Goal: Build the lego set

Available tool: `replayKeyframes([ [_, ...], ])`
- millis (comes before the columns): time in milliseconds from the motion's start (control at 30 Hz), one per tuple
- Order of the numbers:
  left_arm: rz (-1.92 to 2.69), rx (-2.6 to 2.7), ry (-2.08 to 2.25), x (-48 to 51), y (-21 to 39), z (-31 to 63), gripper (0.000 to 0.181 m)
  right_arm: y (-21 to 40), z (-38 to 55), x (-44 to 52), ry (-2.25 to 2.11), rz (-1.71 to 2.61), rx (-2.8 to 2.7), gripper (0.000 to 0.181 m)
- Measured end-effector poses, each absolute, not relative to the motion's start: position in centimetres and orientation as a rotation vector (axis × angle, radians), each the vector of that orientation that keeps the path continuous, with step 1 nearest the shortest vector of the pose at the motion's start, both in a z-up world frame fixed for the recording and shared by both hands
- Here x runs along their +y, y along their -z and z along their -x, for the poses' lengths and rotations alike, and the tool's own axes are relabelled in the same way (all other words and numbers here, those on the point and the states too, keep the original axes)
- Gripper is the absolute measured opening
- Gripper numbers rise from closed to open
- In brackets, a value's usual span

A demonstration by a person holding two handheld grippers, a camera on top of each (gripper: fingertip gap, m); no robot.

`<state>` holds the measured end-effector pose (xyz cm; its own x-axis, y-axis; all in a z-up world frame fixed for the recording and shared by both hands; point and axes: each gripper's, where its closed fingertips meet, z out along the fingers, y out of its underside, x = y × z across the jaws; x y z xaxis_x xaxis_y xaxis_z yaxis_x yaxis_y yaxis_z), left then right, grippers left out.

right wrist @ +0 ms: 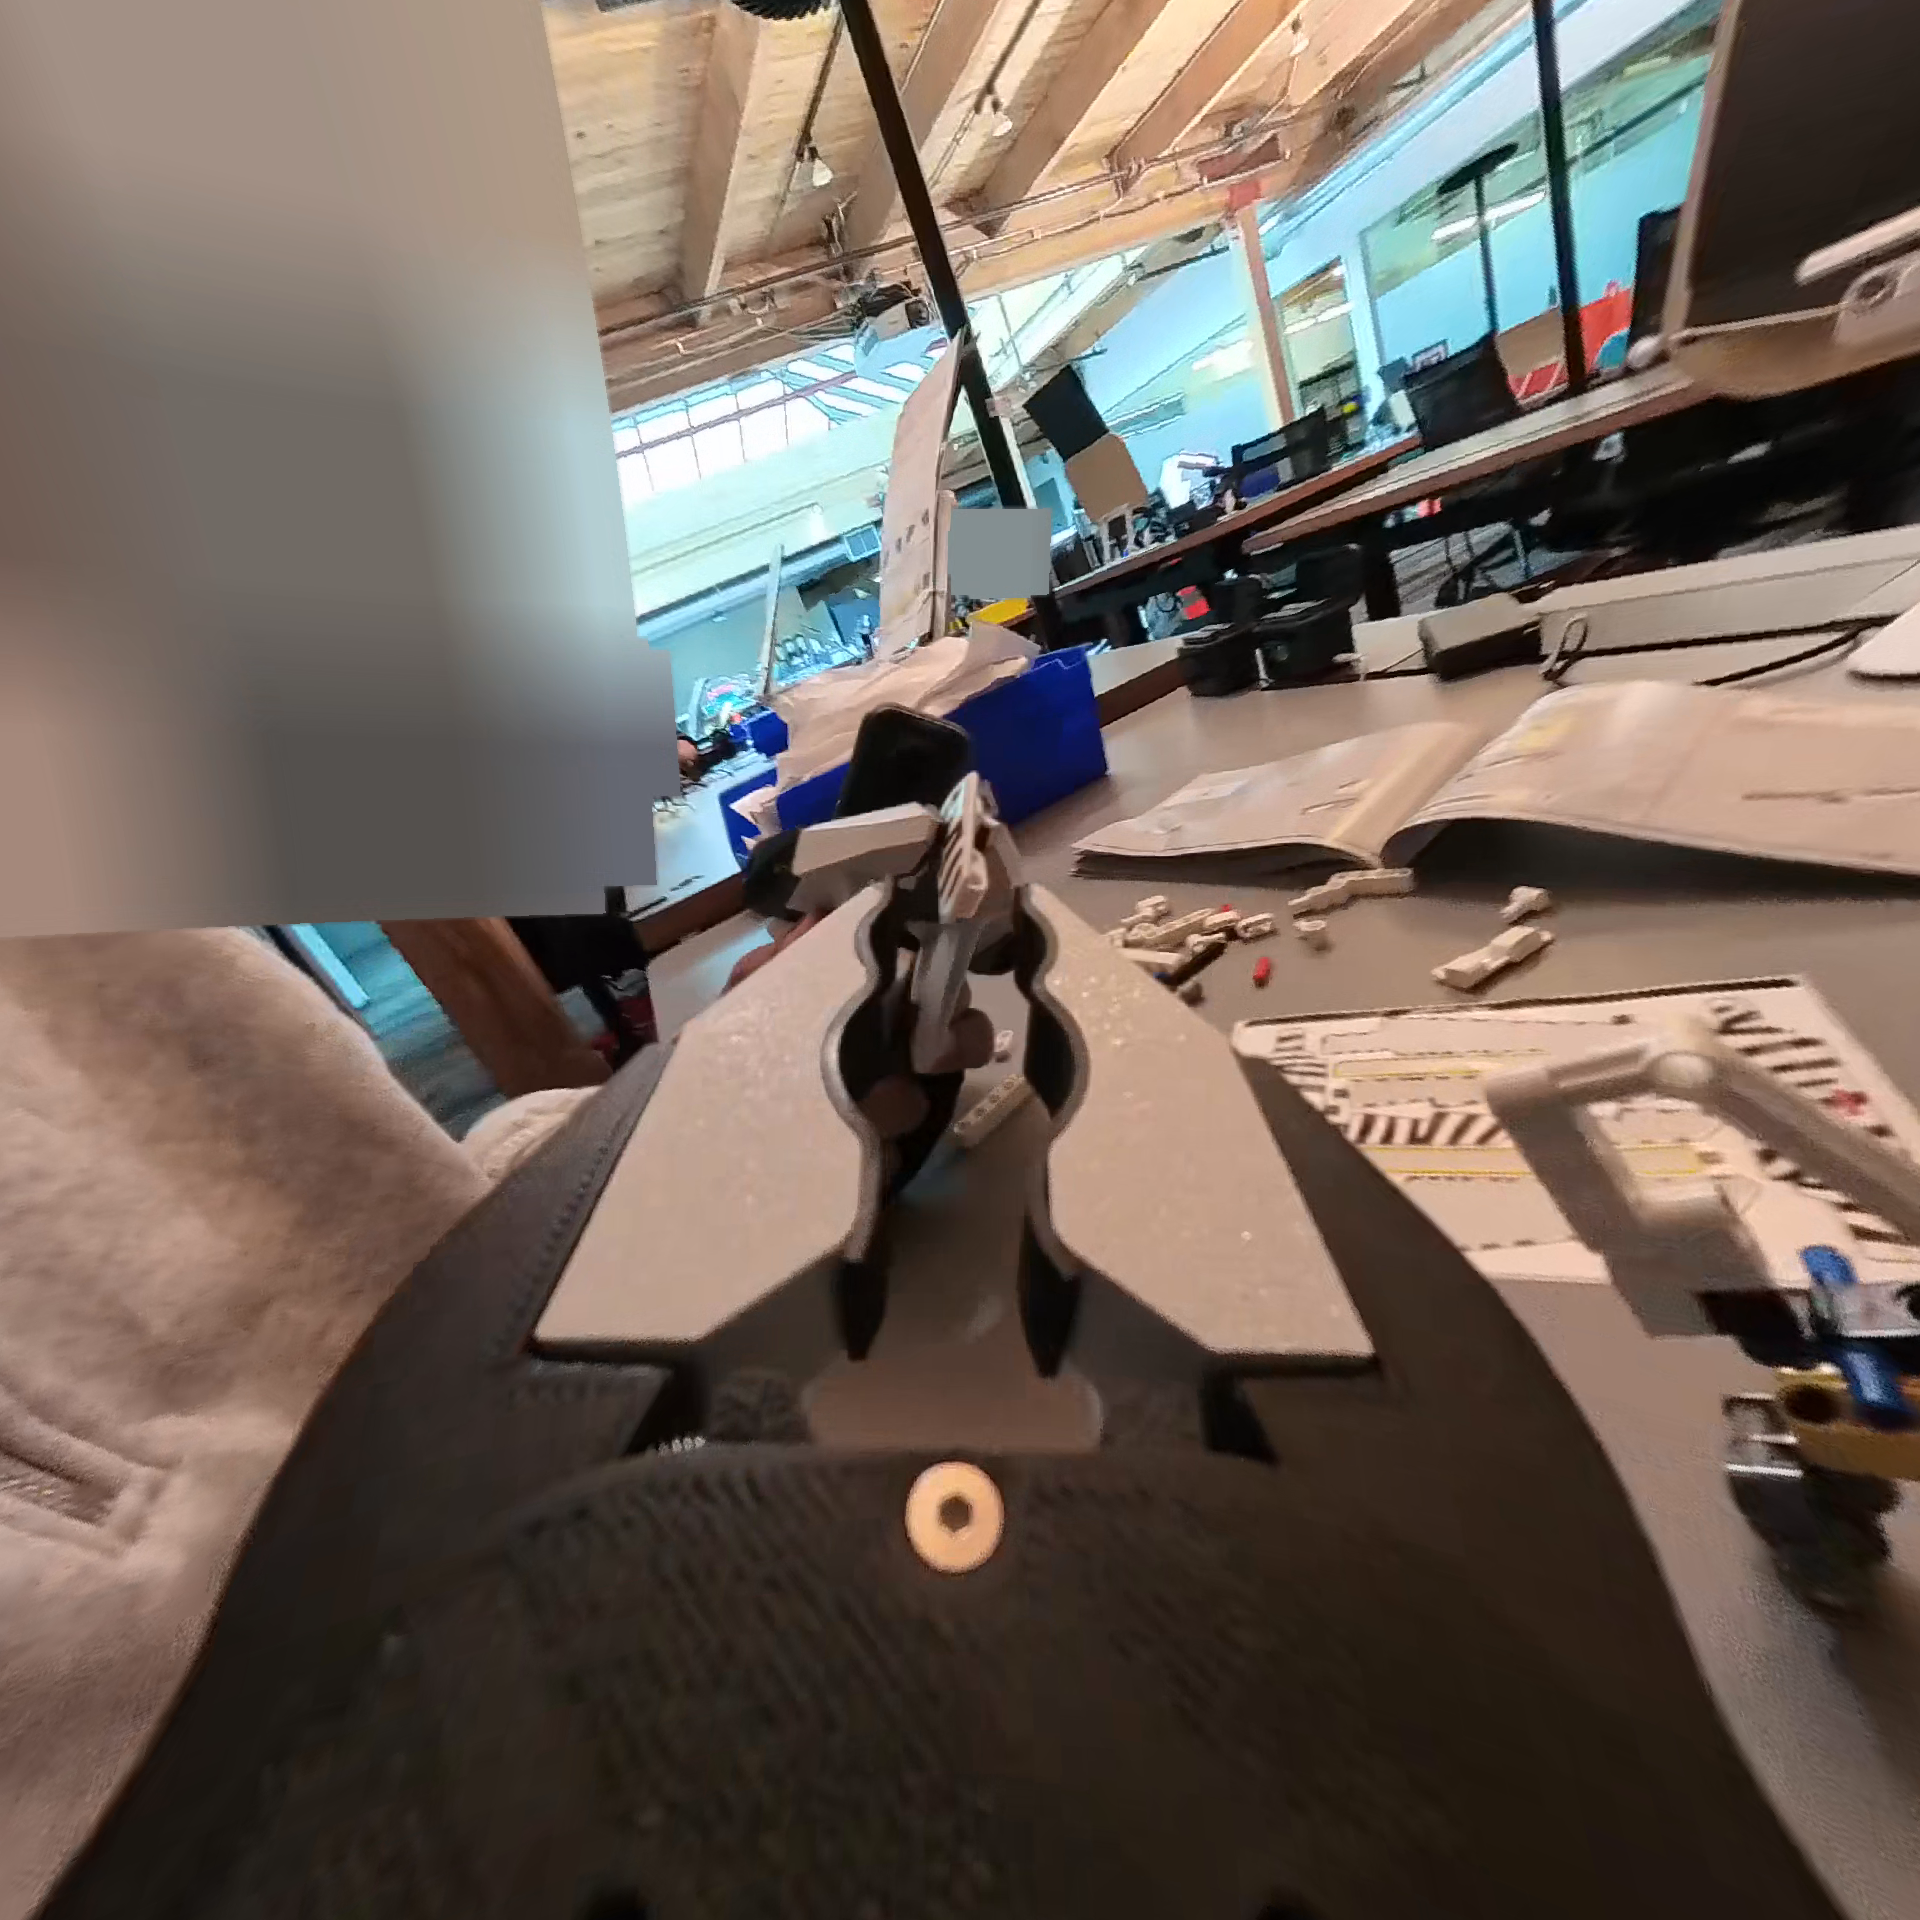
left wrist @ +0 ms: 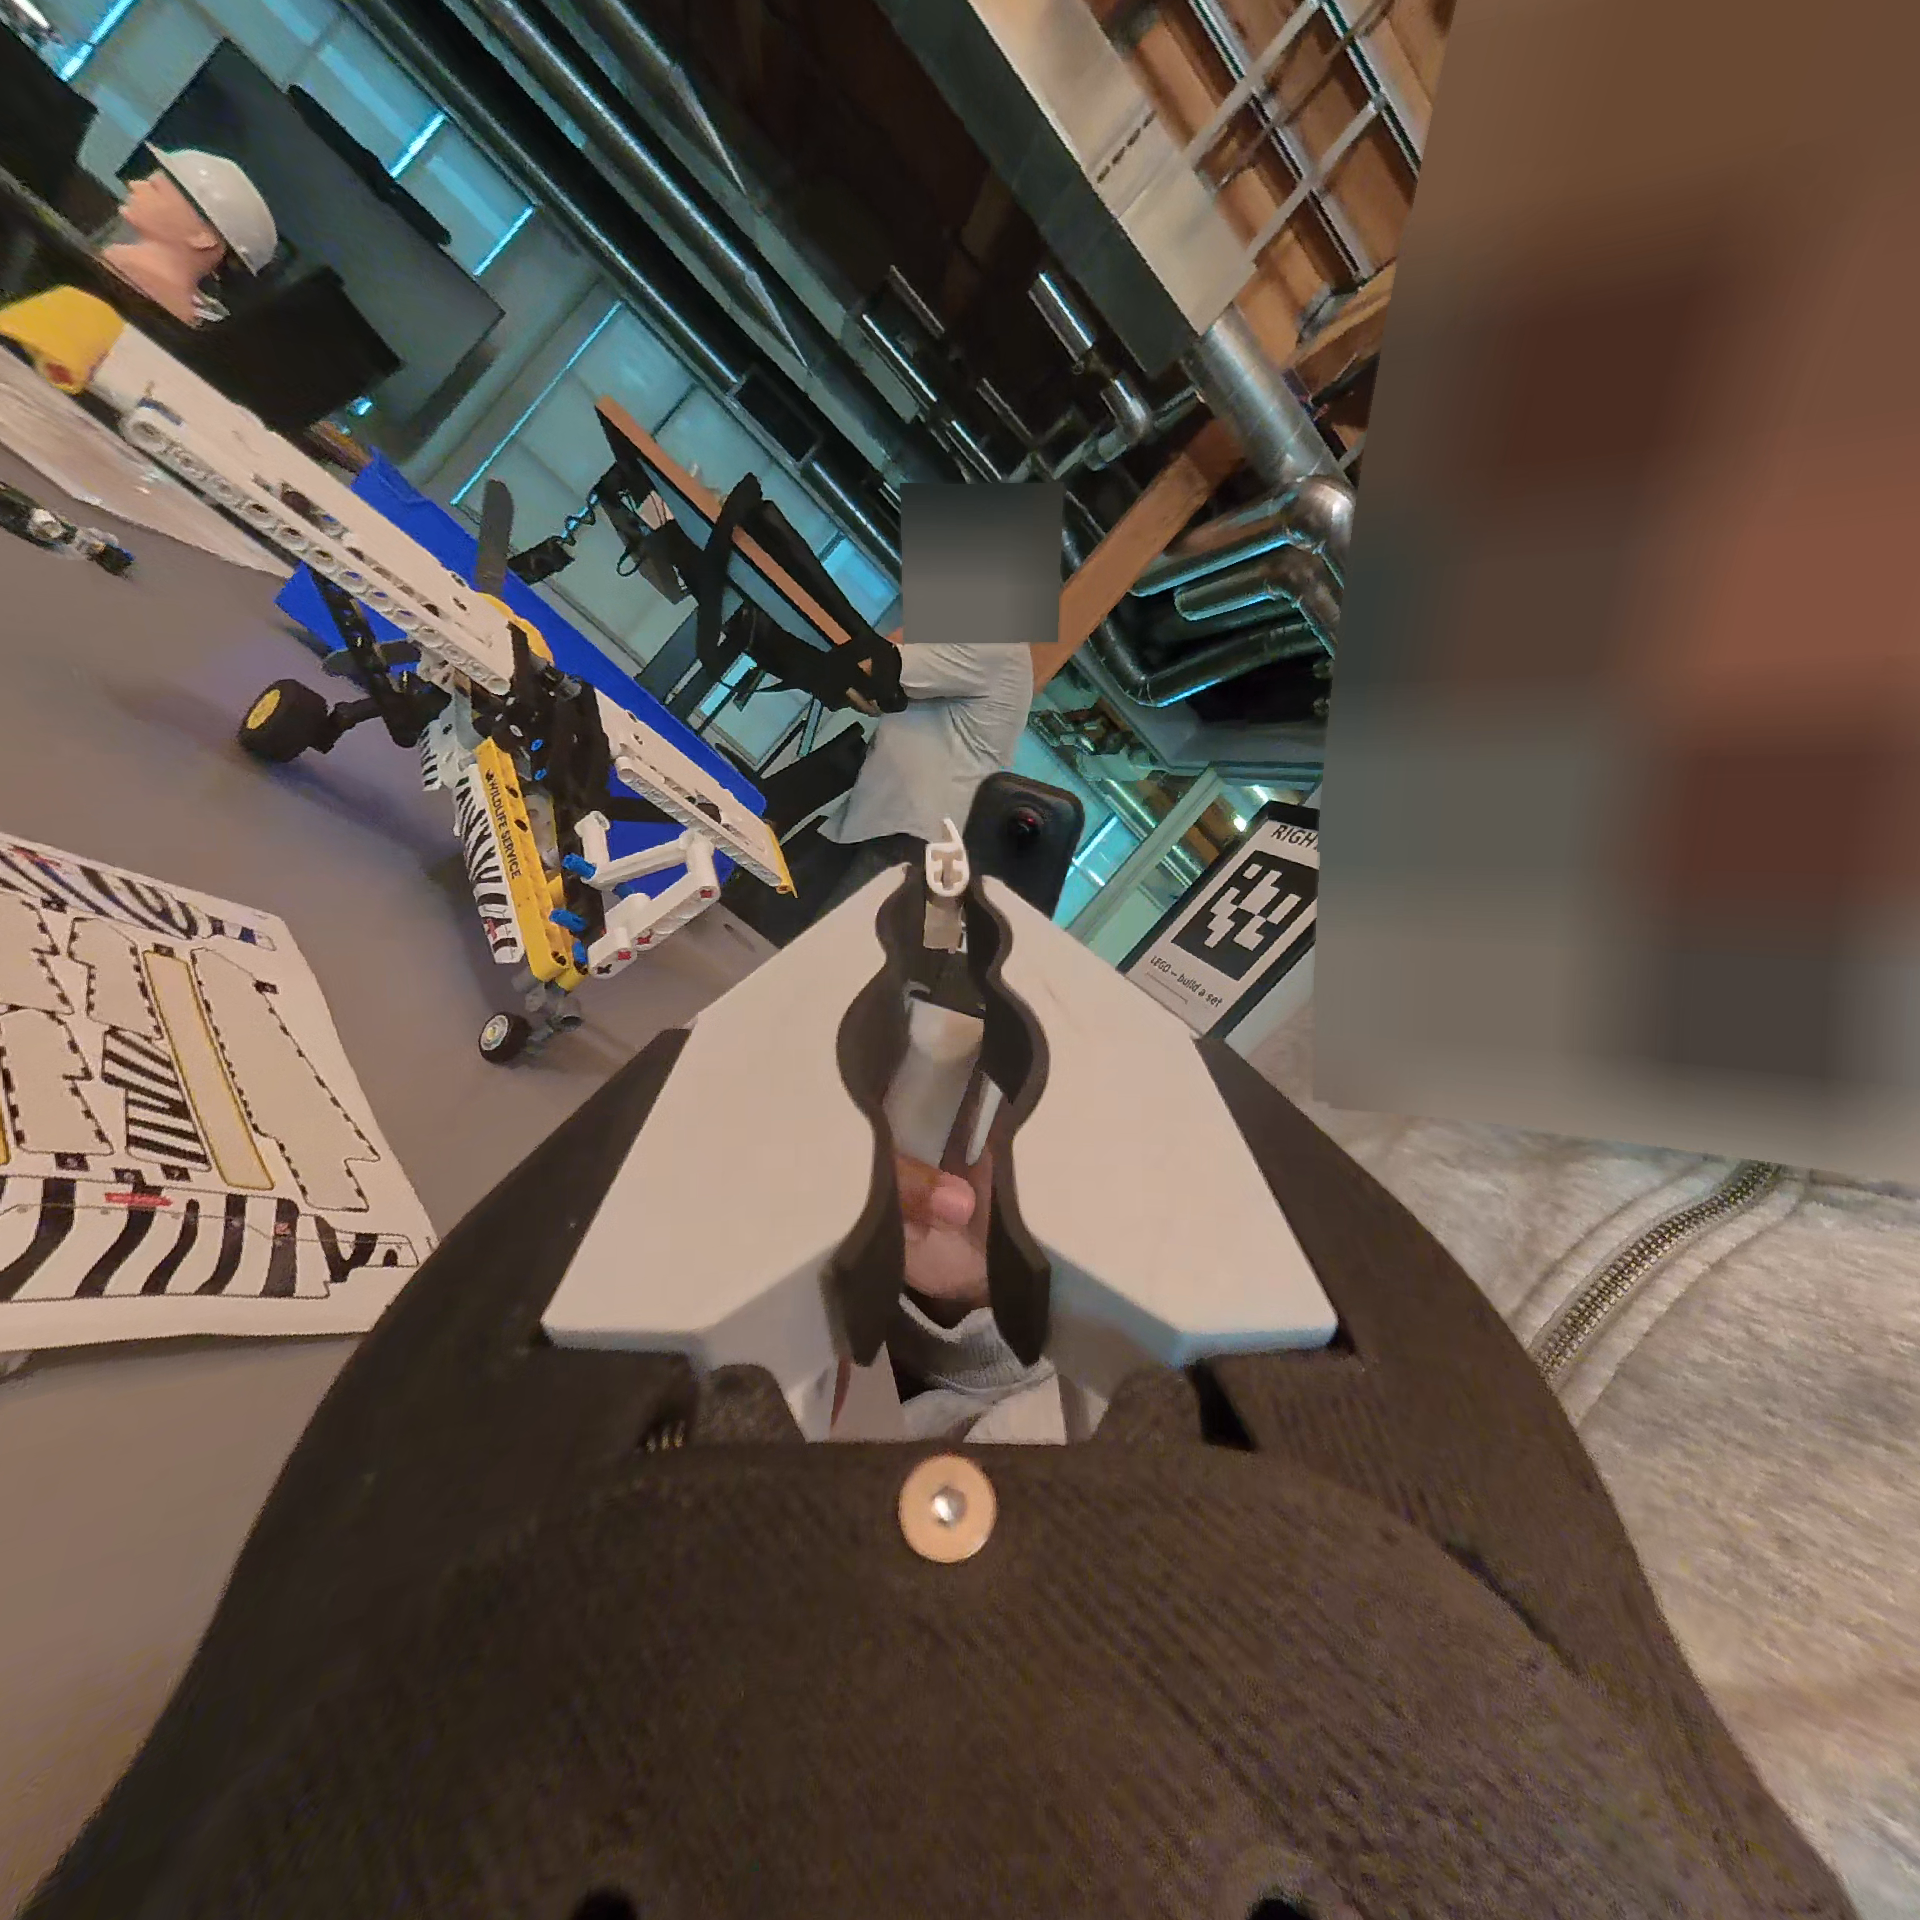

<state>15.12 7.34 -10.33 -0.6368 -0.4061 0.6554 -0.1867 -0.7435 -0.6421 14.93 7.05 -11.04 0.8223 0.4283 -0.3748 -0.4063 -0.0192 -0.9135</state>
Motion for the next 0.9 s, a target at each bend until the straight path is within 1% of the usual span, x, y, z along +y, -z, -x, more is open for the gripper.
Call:
replayKeyframes([
  [100, 1.254, 1.07, 2.506, 7.22, 10.17, -15.05, 0.005, 10.98, -15.01, 6.91, -0.716, 1.431, -0.004, 0.006],
  [267, 1.257, 1.071, 2.49, 7.29, 10.21, -15.11, 0.006, 11.03, -15.04, 6.87, -0.78, 1.423, 0.014, 0.004],
  [333, 1.259, 1.053, 2.482, 7.57, 10.18, -15.09, 0.005, 10.92, -15.05, 6.76, -0.803, 1.41, 0.014, 0.0],
  [800, 1.261, 1.056, 2.464, 7.55, 10.22, -15.11, 0.005, 10.72, -15.46, 6.53, -0.948, 1.347, 0.066, 0.0],
  [900, 1.264, 1.056, 2.459, 7.56, 10.27, -15.12, 0.005, 10.56, -15.78, 6.46, -0.935, 1.329, 0.072, 0.006],
])
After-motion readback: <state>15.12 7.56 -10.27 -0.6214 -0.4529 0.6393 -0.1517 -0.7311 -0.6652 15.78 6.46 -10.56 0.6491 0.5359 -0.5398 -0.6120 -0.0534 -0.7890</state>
